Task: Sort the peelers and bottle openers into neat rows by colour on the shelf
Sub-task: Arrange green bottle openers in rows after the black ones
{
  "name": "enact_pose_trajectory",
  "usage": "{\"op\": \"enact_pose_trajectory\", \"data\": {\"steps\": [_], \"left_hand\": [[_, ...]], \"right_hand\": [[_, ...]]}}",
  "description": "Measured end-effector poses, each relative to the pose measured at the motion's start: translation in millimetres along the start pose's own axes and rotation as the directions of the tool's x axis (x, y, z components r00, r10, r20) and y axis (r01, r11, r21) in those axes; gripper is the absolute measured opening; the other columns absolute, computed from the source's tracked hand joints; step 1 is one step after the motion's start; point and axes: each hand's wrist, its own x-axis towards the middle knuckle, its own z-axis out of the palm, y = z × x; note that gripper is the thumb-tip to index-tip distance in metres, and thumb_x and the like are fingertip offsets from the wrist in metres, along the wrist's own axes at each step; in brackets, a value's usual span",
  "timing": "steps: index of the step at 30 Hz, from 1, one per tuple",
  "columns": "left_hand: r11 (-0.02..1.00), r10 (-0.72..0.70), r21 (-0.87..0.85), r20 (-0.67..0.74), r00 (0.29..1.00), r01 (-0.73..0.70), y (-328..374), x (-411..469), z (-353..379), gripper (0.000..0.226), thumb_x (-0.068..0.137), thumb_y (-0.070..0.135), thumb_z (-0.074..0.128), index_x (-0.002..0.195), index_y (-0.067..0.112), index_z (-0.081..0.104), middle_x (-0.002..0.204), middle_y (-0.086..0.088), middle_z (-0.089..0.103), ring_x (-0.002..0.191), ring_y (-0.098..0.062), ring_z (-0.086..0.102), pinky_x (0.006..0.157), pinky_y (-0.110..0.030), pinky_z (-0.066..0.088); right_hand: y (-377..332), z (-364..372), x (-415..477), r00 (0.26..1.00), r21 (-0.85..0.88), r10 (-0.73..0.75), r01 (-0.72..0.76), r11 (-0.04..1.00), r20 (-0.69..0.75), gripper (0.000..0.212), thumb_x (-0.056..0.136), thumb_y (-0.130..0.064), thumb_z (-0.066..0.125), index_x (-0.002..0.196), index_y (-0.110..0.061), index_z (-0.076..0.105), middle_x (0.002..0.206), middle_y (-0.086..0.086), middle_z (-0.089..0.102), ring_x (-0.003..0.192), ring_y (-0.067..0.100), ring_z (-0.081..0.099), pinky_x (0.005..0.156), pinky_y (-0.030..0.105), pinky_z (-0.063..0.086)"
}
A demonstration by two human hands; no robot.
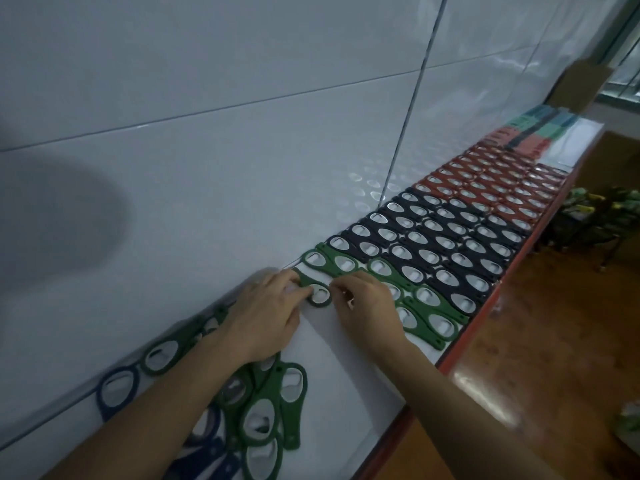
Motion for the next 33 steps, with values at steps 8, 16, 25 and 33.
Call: {"op": "enact_pose_trajectory", "data": {"steps": [8,16,25,33], "left_hand": [[0.996,-0.029,0.093,0.125,0.992,0.017,15,2,4,0.056,0.107,0.046,0.03,0.161,0.029,0.021,0.17,-0.001,0.012,0.156,-0.02,0.013,0.126,-0.043,0.018],[0.986,-0.094,0.146,0.118,0.989,0.077,25,12,11,0.061,0.106,0.051,0.028,0.162,0.031,0.013,0.17,-0.003,0.006,0.156,-0.025,0.007,0.122,-0.051,0.017],[0.992,-0.065,0.114,0.119,0.991,0.051,19,12,10,0.062,0.106,0.05,0.03,0.162,0.032,0.013,0.171,0.0,0.003,0.156,-0.022,0.008,0.122,-0.05,0.017],[0.989,-0.139,0.063,0.093,0.986,0.133,-3,-48,-15,0.061,0.107,0.051,0.032,0.162,0.025,0.022,0.171,0.004,0.011,0.155,-0.016,0.014,0.126,-0.043,0.019]], "right_hand": [[28,-25,-11,0.972,-0.395,0.143,-0.059,0.917,0.186,0.045,0.099,-0.04,0.047,0.143,-0.028,0.051,0.148,-0.001,0.045,0.138,0.025,0.038,0.111,0.046,0.036],[22,-24,-14,0.966,-0.442,0.171,-0.069,0.894,0.195,0.06,0.093,-0.048,0.021,0.138,-0.028,0.055,0.146,0.002,0.047,0.136,0.026,0.04,0.111,0.046,0.035],[21,-27,-13,0.959,-0.418,0.174,-0.067,0.906,0.225,0.05,0.097,-0.044,0.034,0.139,-0.027,0.054,0.147,0.005,0.048,0.138,0.029,0.041,0.112,0.048,0.036],[4,-23,-1,0.953,-0.352,0.054,0.058,0.934,0.3,0.053,0.103,-0.039,0.047,0.152,-0.019,0.041,0.159,-0.001,0.038,0.149,0.022,0.028,0.121,0.045,0.022]]}}
